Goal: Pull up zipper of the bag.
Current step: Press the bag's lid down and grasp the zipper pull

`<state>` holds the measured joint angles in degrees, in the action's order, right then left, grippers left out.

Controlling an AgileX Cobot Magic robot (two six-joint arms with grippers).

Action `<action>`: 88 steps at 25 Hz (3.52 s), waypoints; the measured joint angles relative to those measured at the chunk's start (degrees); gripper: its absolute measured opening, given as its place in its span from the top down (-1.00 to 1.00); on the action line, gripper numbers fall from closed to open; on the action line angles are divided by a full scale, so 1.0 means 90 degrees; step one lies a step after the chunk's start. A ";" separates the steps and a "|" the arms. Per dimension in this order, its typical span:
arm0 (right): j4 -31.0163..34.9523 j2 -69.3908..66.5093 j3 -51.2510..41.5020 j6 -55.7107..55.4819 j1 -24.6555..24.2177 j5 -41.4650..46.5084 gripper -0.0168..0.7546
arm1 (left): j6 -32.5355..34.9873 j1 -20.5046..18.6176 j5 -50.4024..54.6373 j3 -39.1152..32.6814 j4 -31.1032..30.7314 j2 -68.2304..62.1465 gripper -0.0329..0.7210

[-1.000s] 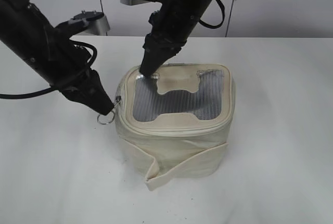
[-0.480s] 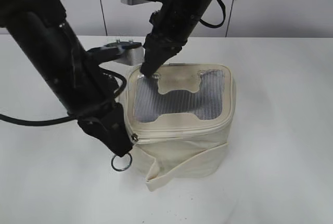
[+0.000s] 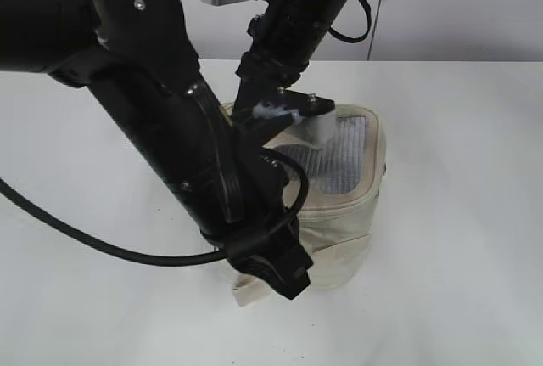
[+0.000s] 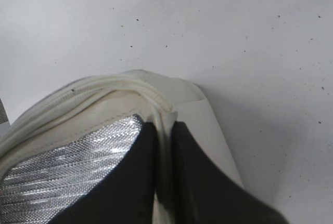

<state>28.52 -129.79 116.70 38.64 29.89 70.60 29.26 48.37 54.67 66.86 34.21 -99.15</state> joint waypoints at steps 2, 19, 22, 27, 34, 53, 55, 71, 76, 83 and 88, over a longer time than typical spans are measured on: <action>0.0000 0.0000 0.0000 0.0000 0.0000 0.0000 0.81 | -0.0048 0.0015 -0.0104 0.0089 -0.0006 0.0000 0.92; -0.0006 0.0000 0.0000 -0.0010 0.0000 0.0000 0.81 | -0.2762 -0.0299 0.0356 0.0333 -0.2059 0.0652 -0.03; -0.0006 0.0000 0.0000 -0.0016 0.0000 0.0000 0.81 | -0.3251 -0.0306 0.0392 0.0333 -0.2458 0.0652 -0.39; 0.0000 0.0000 0.0000 -0.0016 0.0000 0.0000 0.81 | -0.3721 -0.0307 0.0398 0.0240 -0.2315 0.0652 -0.51; 0.0000 0.0000 0.0000 -0.0016 0.0000 0.0000 0.81 | -0.4750 -0.0042 -0.0445 -0.0379 -0.2006 0.0652 -0.52; 0.0026 0.0000 0.0000 -0.0025 0.0000 0.0000 0.81 | -0.5546 0.0038 -0.0995 -0.0408 -0.3006 0.0131 0.60; 0.0026 0.0000 0.0000 -0.0030 0.0000 0.0000 0.81 | -0.5546 0.0065 -0.0999 -0.0408 -0.3015 0.0131 0.78; 0.0032 0.0000 0.0004 -0.0030 -0.0012 0.0000 0.82 | -0.5540 0.0161 -0.0669 -0.0413 -0.2761 0.0624 0.80; 0.0032 0.0000 0.0004 -0.0024 -0.0012 0.0000 0.82 | -0.5546 0.0465 -0.0742 -0.0318 -0.2788 0.0626 0.81; 0.0032 0.0000 0.0004 -0.0012 -0.0012 0.0000 0.82 | -0.5546 0.0555 -0.0721 -0.0138 -0.2669 0.0505 0.87; 0.0064 -0.0005 0.0004 -0.0012 -0.0014 0.0000 0.82 | -0.5546 0.0576 -0.0946 0.0140 -0.2572 0.0421 0.92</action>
<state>29.09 -129.84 116.73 38.53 29.76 70.60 -20.65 53.55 46.16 68.12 11.06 -95.36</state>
